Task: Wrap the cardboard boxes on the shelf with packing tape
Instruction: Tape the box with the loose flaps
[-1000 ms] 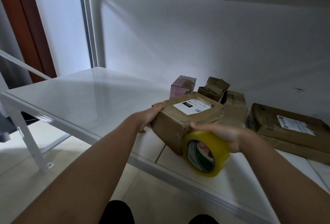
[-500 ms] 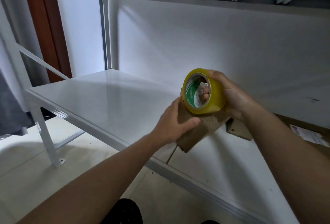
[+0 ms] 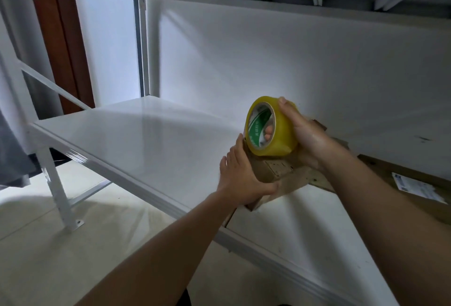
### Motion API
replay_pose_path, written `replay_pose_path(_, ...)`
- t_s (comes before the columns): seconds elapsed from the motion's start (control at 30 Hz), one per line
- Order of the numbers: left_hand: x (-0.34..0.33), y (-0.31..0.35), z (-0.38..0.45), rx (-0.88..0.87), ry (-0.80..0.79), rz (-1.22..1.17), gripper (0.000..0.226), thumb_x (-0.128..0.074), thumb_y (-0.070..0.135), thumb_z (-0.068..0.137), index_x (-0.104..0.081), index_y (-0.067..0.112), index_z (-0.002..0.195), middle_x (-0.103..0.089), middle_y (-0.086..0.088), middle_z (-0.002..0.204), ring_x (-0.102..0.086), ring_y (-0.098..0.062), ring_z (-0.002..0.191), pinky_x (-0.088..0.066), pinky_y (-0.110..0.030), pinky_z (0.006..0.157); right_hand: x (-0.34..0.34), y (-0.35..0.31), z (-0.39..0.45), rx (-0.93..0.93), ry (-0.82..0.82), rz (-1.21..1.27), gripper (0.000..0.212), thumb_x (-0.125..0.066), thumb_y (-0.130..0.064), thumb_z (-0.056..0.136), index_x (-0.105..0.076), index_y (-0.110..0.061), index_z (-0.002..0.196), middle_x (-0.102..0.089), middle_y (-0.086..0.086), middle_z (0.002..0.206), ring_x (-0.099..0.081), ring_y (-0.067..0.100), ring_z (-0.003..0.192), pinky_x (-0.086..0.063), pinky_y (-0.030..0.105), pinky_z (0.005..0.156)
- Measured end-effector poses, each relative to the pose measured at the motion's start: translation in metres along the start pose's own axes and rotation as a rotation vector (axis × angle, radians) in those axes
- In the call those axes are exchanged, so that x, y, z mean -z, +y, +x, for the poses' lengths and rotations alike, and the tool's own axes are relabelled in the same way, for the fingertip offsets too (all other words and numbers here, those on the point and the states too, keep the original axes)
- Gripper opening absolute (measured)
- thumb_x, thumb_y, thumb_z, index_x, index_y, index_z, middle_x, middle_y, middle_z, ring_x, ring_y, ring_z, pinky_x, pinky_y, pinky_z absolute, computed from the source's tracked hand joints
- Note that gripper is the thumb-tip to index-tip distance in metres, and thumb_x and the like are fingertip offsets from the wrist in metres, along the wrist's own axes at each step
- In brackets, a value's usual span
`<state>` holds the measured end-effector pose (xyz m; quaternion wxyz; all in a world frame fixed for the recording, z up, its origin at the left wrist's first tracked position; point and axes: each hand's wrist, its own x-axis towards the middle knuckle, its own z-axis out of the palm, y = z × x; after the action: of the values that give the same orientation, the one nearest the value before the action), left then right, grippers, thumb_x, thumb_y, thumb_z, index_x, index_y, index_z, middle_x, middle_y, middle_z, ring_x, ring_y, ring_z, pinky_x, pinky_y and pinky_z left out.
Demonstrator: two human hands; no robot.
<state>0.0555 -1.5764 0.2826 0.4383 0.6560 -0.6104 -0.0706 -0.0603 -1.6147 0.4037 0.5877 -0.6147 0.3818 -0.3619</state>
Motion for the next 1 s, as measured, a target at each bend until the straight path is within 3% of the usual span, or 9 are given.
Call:
replay_pose_path(0.07,0.003,-0.001,0.002,-0.007,-0.012,-0.006,0.125,-0.072,0.067,0.055,0.002,0.025,0.147,-0.023,-0.004,0.148,-0.027,-0.023,0.135,-0.028,-0.046,0.112,-0.003,-0.002,0.0,-0.011,-0.008,-0.002,0.07,-0.063,-0.065,0.054,-0.062,-0.016,0.103,-0.074,0.011,0.093,-0.072,0.027,0.087,-0.058,0.037,0.071)
replay_pose_path(0.33,0.005,-0.005,0.006,0.014,-0.061,0.01,0.124,-0.073,0.067,0.058,0.001,0.023,0.147,-0.023,-0.003,0.146,-0.029,-0.022,0.133,-0.032,-0.045,0.111,-0.008,-0.006,0.005,-0.108,-0.003,-0.049,0.067,-0.056,-0.066,0.078,-0.052,-0.017,0.124,-0.066,0.013,0.113,-0.066,0.031,0.101,-0.052,0.048,0.092)
replay_pose_path(0.47,0.007,-0.004,0.006,0.018,-0.079,0.027,0.122,-0.072,0.067,0.059,0.001,0.023,0.146,-0.024,-0.003,0.144,-0.031,-0.022,0.13,-0.033,-0.043,0.109,-0.009,-0.006,0.008,-0.125,0.003,-0.073,0.068,-0.056,-0.068,0.077,-0.053,-0.017,0.122,-0.067,0.012,0.109,-0.067,0.03,0.097,-0.053,0.046,0.089)
replay_pose_path(0.63,0.01,-0.004,0.012,0.076,-0.119,0.026,0.117,-0.071,0.065,0.059,-0.005,0.019,0.144,-0.028,-0.004,0.141,-0.036,-0.025,0.127,-0.034,-0.047,0.107,0.001,-0.025,0.011,-0.173,-0.014,-0.249,0.06,-0.059,-0.064,0.079,-0.063,-0.01,0.106,-0.071,0.007,0.073,-0.068,0.019,0.06,-0.055,0.029,0.057)
replay_pose_path(0.73,0.01,-0.004,0.015,0.117,-0.128,-0.006,0.114,-0.07,0.065,0.055,-0.011,0.019,0.141,-0.034,-0.003,0.136,-0.042,-0.025,0.122,-0.038,-0.049,0.103,0.017,-0.037,0.006,-0.23,-0.071,-0.423,0.055,-0.063,-0.064,0.075,-0.069,-0.015,0.099,-0.074,0.009,0.08,-0.071,0.023,0.066,-0.057,0.031,0.056)
replay_pose_path(0.87,0.009,-0.006,0.02,0.176,-0.146,-0.052,0.116,-0.073,0.064,0.053,-0.009,0.025,0.141,-0.036,-0.002,0.134,-0.043,-0.027,0.121,-0.038,-0.048,0.103,0.034,-0.029,-0.009,-0.345,-0.155,-0.66,0.075,-0.072,-0.069,0.046,-0.066,-0.021,0.104,-0.073,0.012,0.092,-0.071,0.031,0.08,-0.058,0.038,0.067)
replay_pose_path(0.93,0.007,-0.007,0.022,0.168,-0.161,-0.045,0.121,-0.074,0.067,0.05,-0.006,0.028,0.142,-0.034,-0.002,0.137,-0.042,-0.027,0.122,-0.036,-0.048,0.104,0.041,-0.014,-0.017,-0.389,-0.169,-0.717,0.065,-0.066,-0.068,0.059,-0.067,-0.018,0.101,-0.075,0.01,0.085,-0.072,0.026,0.072,-0.058,0.035,0.062)
replay_pose_path(1.0,0.006,-0.008,0.022,0.153,-0.18,-0.037,0.126,-0.074,0.071,0.048,-0.001,0.032,0.143,-0.031,-0.002,0.141,-0.04,-0.027,0.126,-0.033,-0.048,0.107,0.048,-0.001,-0.02,-0.395,-0.181,-0.653,0.065,-0.063,-0.067,0.066,-0.069,-0.011,0.098,-0.074,0.011,0.082,-0.071,0.025,0.07,-0.058,0.036,0.069)
